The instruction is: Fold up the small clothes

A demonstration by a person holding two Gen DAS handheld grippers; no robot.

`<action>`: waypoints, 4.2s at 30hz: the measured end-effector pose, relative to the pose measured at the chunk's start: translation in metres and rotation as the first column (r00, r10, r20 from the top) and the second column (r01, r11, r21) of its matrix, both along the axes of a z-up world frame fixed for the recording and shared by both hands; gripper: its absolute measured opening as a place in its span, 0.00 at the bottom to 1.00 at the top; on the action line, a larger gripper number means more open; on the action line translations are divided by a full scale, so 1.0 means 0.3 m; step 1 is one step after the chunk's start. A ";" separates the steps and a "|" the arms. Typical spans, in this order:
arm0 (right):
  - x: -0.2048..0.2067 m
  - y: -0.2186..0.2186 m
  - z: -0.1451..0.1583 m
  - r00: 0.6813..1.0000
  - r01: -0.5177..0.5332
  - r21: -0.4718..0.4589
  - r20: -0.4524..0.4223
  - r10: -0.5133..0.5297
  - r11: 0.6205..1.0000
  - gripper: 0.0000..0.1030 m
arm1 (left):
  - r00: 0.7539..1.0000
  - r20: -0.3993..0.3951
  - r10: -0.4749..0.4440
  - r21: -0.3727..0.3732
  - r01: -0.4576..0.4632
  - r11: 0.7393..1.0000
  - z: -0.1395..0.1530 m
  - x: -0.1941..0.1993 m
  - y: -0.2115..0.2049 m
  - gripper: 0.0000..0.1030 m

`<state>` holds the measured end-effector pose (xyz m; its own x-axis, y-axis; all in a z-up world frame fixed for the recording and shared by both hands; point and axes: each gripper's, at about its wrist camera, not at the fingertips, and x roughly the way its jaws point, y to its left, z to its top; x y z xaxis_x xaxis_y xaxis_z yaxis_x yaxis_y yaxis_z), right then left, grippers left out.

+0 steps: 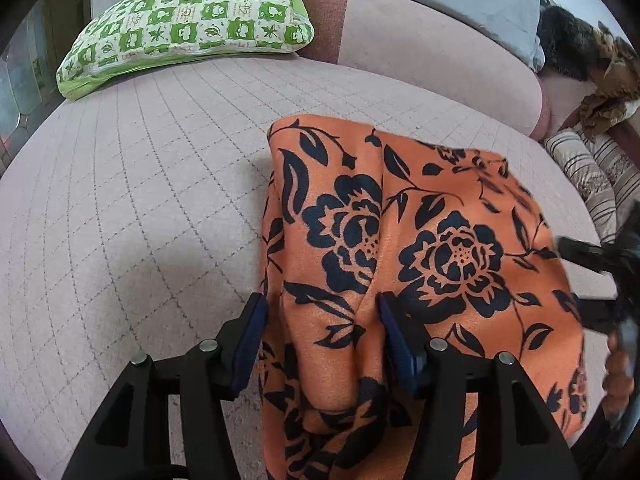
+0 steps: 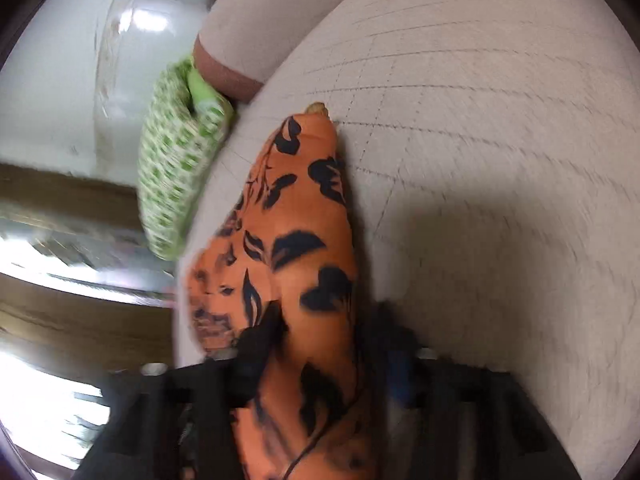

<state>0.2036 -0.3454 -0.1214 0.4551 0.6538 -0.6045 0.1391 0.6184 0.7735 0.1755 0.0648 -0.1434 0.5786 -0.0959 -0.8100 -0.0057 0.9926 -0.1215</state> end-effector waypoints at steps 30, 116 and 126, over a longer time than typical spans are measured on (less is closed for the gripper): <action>-0.137 0.253 0.133 0.962 -0.223 -0.253 0.099 0.255 0.941 0.75 | 0.984 -0.170 0.054 -0.405 -0.120 0.906 -0.036 -0.268 0.162 0.22; -0.222 0.165 0.060 0.980 -0.191 0.089 0.069 0.186 0.977 0.90 | 0.993 -0.105 0.062 -0.060 -0.069 0.996 0.009 -0.209 0.065 0.68; -0.347 0.081 0.140 0.980 -0.134 0.034 0.150 0.127 0.990 0.90 | 0.998 0.004 0.060 -0.119 -0.059 0.991 0.120 -0.320 0.103 0.69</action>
<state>0.0996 -0.3211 -0.0795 0.4461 0.7378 -0.5066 -0.0578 0.5887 0.8063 0.0795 0.0955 -0.1075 0.5924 -0.1565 -0.7903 -0.0632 0.9689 -0.2392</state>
